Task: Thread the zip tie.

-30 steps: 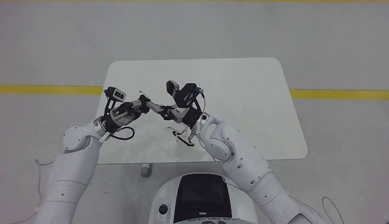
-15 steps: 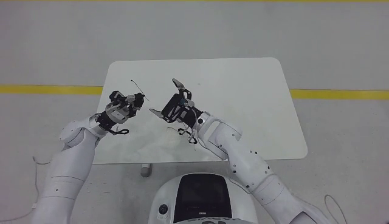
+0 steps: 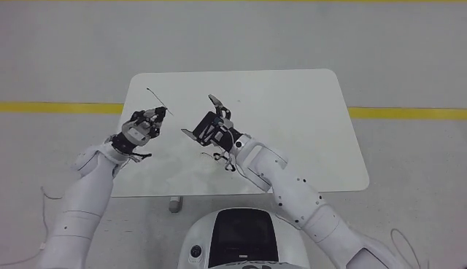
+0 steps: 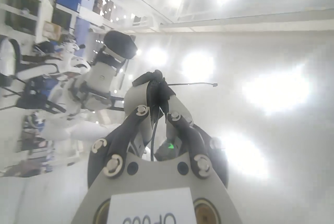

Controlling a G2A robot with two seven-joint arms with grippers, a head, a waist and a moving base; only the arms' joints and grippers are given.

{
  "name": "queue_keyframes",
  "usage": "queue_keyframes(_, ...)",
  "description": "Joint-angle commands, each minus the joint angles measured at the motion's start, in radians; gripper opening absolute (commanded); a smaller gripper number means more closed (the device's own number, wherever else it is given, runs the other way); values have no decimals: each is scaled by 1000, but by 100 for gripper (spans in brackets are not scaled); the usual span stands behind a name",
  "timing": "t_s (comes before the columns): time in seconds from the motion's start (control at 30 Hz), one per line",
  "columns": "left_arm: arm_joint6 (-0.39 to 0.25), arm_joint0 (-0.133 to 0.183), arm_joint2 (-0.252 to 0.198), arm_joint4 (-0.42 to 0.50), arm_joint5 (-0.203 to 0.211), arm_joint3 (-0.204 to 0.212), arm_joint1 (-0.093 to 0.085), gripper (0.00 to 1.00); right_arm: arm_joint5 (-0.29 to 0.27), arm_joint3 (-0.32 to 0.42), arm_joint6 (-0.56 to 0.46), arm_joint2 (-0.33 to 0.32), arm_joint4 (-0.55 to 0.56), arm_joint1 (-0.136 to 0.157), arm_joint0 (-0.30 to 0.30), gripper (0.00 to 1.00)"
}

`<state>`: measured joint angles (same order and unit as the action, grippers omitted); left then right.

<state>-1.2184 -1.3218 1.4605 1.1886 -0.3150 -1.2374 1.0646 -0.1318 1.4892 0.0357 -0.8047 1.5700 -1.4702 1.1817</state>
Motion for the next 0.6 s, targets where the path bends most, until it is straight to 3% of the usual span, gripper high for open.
queue_keyframes(0.0,-18,2,-14,21,-25,8,-1,0,15,-13,20,16,0,3,-8,100)
queue_keyframes(0.03,-25,12,-17,-22,-17,-1,-6,0,17,-25,16,30,0,8,-21,100)
queue_keyframes(0.23,-14,10,-20,-10,-23,-2,-4,0,18,-23,18,30,0,8,-21,100)
queue_keyframes(0.43,47,-2,-87,178,-25,-3,0,0,94,-28,101,73,0,19,-42,100)
queue_keyframes(0.57,70,2,-163,314,-25,4,-20,0,130,-39,147,98,0,21,-48,100)
